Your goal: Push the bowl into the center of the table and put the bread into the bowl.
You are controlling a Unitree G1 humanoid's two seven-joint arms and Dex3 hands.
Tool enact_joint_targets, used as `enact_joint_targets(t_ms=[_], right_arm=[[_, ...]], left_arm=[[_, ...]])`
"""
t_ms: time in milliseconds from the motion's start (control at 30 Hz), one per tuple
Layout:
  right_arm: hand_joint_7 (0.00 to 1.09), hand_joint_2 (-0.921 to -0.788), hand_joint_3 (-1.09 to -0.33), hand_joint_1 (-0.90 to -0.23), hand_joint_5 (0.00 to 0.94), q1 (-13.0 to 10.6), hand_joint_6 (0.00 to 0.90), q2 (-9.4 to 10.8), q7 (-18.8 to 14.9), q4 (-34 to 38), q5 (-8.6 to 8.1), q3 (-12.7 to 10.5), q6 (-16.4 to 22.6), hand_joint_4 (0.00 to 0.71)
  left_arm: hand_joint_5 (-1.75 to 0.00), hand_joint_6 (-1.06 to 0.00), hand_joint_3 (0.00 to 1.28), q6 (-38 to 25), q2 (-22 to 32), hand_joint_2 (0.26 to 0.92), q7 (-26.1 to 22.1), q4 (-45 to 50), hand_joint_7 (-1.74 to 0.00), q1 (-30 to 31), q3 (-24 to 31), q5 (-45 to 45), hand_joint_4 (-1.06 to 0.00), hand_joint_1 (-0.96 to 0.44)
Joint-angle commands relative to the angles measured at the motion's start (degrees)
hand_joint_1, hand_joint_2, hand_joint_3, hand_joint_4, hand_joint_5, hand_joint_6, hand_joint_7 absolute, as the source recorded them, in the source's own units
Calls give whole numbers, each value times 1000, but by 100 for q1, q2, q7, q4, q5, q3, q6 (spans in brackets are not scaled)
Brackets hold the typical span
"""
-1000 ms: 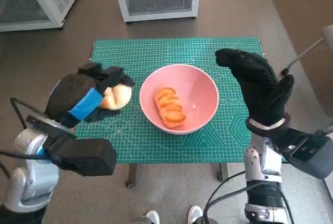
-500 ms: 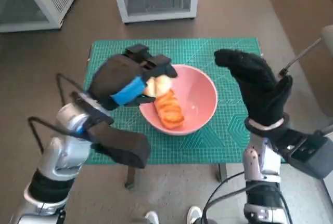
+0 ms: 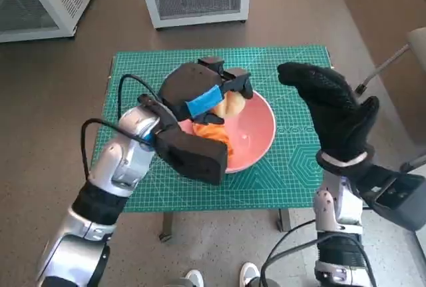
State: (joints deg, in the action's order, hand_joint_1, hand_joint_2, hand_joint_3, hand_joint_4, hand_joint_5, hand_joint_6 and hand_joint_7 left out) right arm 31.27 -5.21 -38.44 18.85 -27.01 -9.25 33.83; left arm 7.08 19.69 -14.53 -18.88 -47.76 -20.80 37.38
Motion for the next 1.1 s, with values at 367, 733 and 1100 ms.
enact_joint_targets(t_ms=[367,733,1100], right_arm=[[629,-921,-514,-526,6,-173,1,-37,107,-44,107,-53,44,363],[620,-921,-512,-529,6,-71,0,-16,111,158,116,-61,158,364],[614,-921,-517,-515,4,34,-1,-9,154,246,134,-40,162,364]], left_arm=[[-88,-353,46,-132,-16,919,-35,-308,-412,50,-273,124,-390,-387],[-2,-214,43,129,-51,921,20,-458,-274,205,-80,-322,-238,-442],[0,-123,33,191,-27,921,-22,-287,-209,339,186,-744,-94,-441]])
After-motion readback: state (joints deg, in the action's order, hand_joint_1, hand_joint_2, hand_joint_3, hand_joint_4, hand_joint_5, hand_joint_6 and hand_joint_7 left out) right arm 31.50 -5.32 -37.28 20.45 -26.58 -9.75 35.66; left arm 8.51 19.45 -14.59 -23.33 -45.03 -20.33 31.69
